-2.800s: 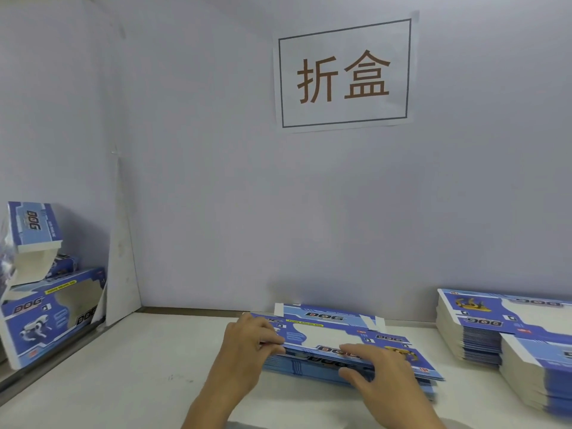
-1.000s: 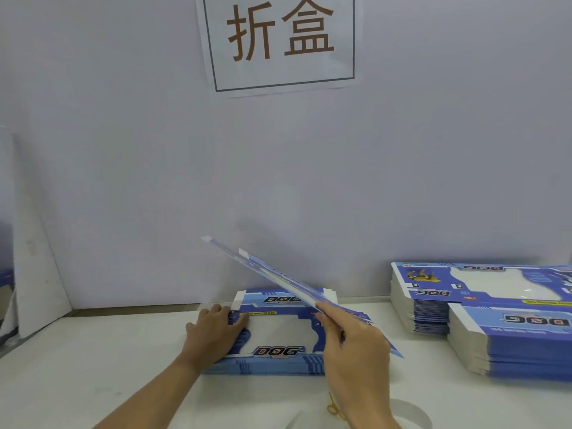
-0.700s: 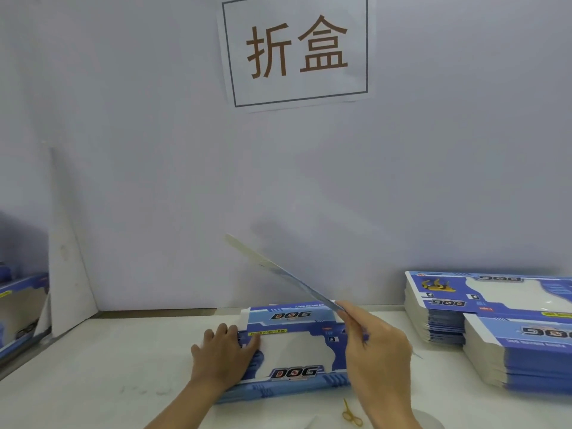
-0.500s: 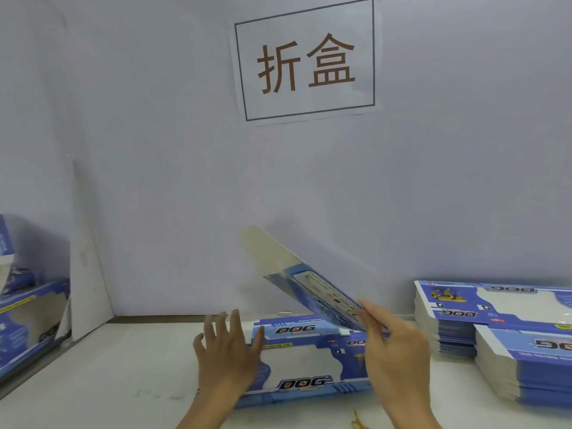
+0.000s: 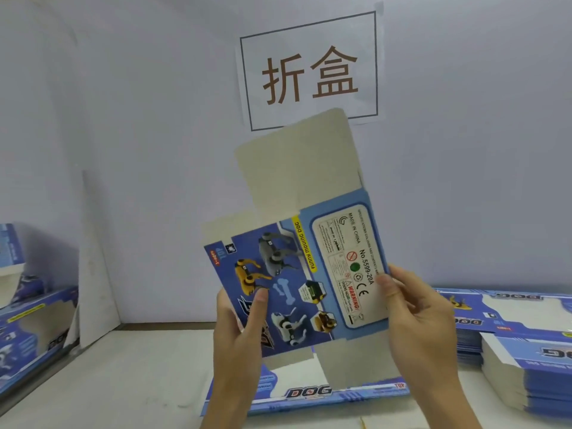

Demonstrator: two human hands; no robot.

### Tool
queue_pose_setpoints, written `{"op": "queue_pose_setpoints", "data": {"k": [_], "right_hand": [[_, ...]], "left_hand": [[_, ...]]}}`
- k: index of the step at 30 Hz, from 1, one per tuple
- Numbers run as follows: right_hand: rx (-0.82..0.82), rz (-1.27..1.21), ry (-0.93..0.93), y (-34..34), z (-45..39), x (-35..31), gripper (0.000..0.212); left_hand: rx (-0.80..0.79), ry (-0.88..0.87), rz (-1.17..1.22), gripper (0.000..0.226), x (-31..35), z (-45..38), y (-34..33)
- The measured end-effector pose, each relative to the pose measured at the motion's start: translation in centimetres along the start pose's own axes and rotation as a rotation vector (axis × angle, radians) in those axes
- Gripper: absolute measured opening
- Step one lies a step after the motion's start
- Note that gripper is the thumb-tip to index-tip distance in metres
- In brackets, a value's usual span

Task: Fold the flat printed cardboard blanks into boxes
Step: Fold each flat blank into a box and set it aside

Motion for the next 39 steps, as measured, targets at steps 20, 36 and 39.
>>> {"op": "queue_pose_setpoints", "data": {"k": [20,36,39], "right_hand": [[-0.329,-0.077,-0.306,-3.7,2.3,1.7,0.04],[-0.479,0.031,-0.471,-4.6,2.3,2.4,0.088],[-0.52,0.078,-0.433,-4.0,3.2,2.4,0.082]], "left_hand": [[-0.22,0.114,0.222,0.076,0.2,0.8,-2.5],[-0.212,0.078,0.126,0.059,1.4,0.0,-0.9],[-0.219,0.068,0.117,0.05,1.4,0.0,-1.0]]}}
Point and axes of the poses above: each hand's wrist, its own z-axis away from the middle knuckle, its own y-axis out of the back of the hand, x = y × z, the point moved 4 cm from there along -z, towards the middle knuckle
